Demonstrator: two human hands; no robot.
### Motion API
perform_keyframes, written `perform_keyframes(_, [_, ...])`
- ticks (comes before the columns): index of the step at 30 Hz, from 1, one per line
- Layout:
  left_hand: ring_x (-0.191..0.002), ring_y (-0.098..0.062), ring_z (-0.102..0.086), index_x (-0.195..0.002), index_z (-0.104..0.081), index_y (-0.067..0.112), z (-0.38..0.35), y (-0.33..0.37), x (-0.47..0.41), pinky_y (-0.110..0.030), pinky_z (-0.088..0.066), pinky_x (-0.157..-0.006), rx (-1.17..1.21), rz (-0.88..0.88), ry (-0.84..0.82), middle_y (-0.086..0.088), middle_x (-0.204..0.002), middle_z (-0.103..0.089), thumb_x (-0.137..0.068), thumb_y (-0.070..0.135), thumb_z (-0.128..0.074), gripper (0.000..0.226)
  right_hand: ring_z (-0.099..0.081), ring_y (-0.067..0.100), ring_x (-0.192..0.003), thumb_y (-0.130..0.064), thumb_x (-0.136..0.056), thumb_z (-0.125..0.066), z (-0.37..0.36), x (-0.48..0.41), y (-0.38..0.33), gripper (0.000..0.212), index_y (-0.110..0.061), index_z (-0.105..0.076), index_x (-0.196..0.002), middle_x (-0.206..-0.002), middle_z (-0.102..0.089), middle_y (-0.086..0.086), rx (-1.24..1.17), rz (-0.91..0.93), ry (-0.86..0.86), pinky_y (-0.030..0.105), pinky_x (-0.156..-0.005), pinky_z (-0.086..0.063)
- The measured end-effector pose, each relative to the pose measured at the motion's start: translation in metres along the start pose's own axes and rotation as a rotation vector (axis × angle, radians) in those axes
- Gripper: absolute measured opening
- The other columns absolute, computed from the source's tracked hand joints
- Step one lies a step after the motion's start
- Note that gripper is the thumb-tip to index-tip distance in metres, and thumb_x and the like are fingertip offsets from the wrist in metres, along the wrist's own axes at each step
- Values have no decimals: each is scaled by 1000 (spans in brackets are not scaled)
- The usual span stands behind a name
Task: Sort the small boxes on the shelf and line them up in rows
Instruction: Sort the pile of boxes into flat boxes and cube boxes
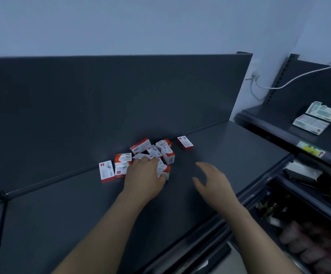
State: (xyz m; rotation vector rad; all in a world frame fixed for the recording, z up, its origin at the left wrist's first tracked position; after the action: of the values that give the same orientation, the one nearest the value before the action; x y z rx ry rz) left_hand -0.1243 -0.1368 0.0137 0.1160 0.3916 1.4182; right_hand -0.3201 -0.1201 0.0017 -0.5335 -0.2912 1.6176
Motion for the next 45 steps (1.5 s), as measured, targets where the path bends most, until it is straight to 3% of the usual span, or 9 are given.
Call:
perform_keyframes(10, [-107, -21, -51, -116, -55, 21, -26, -1, -35, -33, -45, -89, -51, 91, -136, -3, -116, -56, -78, 64, -56, 58, -41, 13, -132, -26, -90, -61, -13, -74, -2, 57, -18, -41, -142, -146, -43, -1, -12, 119, -80, 20, -106, -28])
perform_keyframes(14, [-98, -18, -53, -108, -57, 21, -29, 1, -34, -31, -45, -82, -34, 142, -118, -1, -108, -57, -78, 60, -57, 49, -45, 8, -122, -16, -86, -65, -19, -95, -10, 52, -17, -47, -135, -136, -51, -3, -58, 243, -132, 7, -90, -25])
perform_keyframes(19, [-107, -19, -53, -123, -52, 20, -35, 4, -32, -31, -41, -91, -1, 218, -76, 1, -117, -54, -80, 55, -55, 56, -43, 6, -128, -18, -82, -67, -39, -120, -13, 64, -29, -39, -139, -139, -46, -11, -174, 303, -277, 23, -103, -35])
perform_keyframes(21, [-108, -18, -53, -123, -52, 21, -36, 7, -30, -30, -39, -91, 22, 258, -42, 2, -116, -54, -79, 53, -58, 55, -41, 10, -131, -18, -83, -67, -48, -127, -10, 66, -24, -37, -142, -142, -43, -7, -152, 302, -316, 22, -106, -32])
perform_keyframes(26, [-115, -17, -50, -134, -47, 25, -39, 14, -21, -30, -31, -102, 66, 333, 71, 6, -124, -53, -76, 53, -58, 65, -45, 3, -102, -19, -79, -72, -50, -134, 0, 54, -23, -47, -128, -124, -49, -7, -221, 336, -303, 17, -87, -33])
perform_keyframes(32, [-125, -16, -40, -139, -42, 25, -24, 28, -1, -22, -22, -106, 170, 399, 272, 7, -135, -46, -78, 44, -65, 67, -47, 2, -95, -19, -74, -77, -35, -130, 0, 54, -23, -48, -120, -114, -47, -8, -335, 414, -214, 8, -77, -34])
perform_keyframes(34, [-123, -15, -42, -138, -43, 27, -15, 28, 8, -27, -29, -109, 215, 421, 341, 8, -133, -45, -76, 38, -66, 67, -52, 1, -95, -17, -72, -78, -30, -126, -8, 53, -24, -50, -116, -114, -47, -9, -406, 448, -189, 8, -81, -38])
perform_keyframes(38, [-112, -12, -51, -133, -43, 34, 5, 21, 34, -30, -47, -93, 319, 477, 454, 14, -127, -41, -73, 29, -65, 64, -58, 2, -96, -14, -70, -80, -29, -112, -28, 53, -22, -53, -115, -112, -49, -8, -521, 550, -171, 14, -83, -45])
perform_keyframes(45, [-111, -6, -46, -141, -29, 28, 37, -10, 99, -24, -45, -89, 286, 644, 580, 12, -125, -36, -76, 26, -65, 75, -53, 2, -103, -21, -75, -77, -41, -75, -91, 52, -28, -51, -119, -117, -45, -14, -520, 610, -317, 21, -91, -45])
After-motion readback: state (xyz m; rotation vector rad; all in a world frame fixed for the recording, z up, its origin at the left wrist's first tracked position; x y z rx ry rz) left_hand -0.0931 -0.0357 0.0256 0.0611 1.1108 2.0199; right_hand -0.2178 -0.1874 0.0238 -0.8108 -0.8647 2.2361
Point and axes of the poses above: each hand's wrist, its own x-axis away from the middle knuckle, its own z-axis out of the back of the hand, y = z × x, the point moved 3 cm from there along -x, towards the middle knuckle
